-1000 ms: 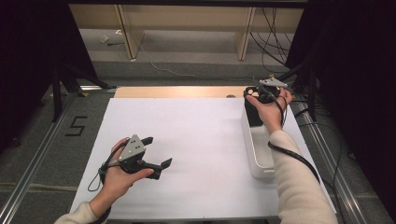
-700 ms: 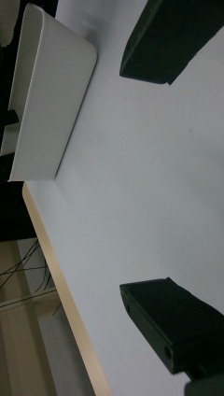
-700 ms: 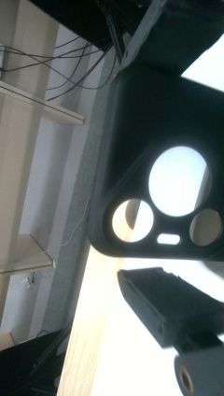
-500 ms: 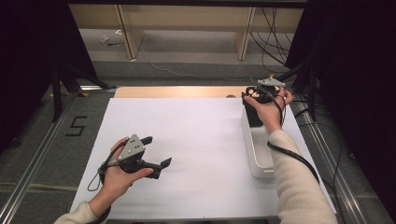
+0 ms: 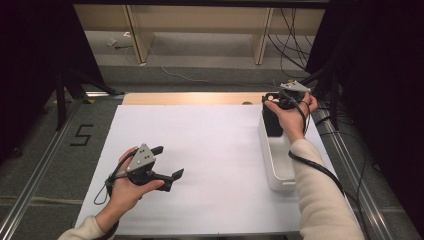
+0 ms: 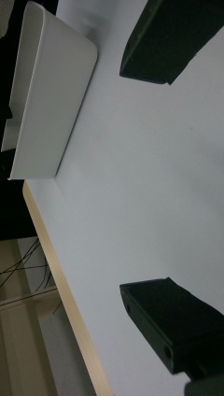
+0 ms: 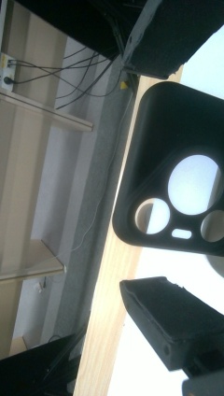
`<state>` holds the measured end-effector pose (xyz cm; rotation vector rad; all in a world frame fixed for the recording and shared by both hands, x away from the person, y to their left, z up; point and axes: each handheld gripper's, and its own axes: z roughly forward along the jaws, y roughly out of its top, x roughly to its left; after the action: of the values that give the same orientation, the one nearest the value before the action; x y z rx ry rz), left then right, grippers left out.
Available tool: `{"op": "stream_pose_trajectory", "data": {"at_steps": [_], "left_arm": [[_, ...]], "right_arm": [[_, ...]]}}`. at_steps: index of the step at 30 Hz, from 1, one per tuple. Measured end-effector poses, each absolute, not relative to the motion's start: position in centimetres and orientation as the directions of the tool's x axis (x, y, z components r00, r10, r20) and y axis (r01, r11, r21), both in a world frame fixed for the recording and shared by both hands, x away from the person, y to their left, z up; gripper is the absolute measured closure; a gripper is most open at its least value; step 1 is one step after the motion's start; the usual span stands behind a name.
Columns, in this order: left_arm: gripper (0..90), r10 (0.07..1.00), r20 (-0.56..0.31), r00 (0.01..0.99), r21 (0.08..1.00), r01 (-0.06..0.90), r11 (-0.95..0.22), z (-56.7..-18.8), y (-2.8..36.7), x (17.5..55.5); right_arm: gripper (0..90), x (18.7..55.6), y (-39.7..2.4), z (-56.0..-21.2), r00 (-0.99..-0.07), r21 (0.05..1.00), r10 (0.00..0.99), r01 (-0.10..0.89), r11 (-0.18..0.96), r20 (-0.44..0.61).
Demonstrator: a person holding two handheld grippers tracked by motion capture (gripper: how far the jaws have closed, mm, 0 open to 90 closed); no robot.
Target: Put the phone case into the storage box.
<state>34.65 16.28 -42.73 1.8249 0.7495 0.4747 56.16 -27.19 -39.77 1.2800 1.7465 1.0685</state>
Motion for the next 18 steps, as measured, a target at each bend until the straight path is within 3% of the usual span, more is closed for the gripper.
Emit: {"op": "stream_pose_trajectory", "data": {"at_steps": [18], "left_arm": [[0.0, 0.688, -0.028, 0.725, 0.932, 0.268, -0.244, -42.7, 16.23, 34.59]], "right_arm": [[1.8, 55.24, -27.17, -39.79, -0.243, 0.924, 0.968, 0.355, 0.144, -0.058]]}}
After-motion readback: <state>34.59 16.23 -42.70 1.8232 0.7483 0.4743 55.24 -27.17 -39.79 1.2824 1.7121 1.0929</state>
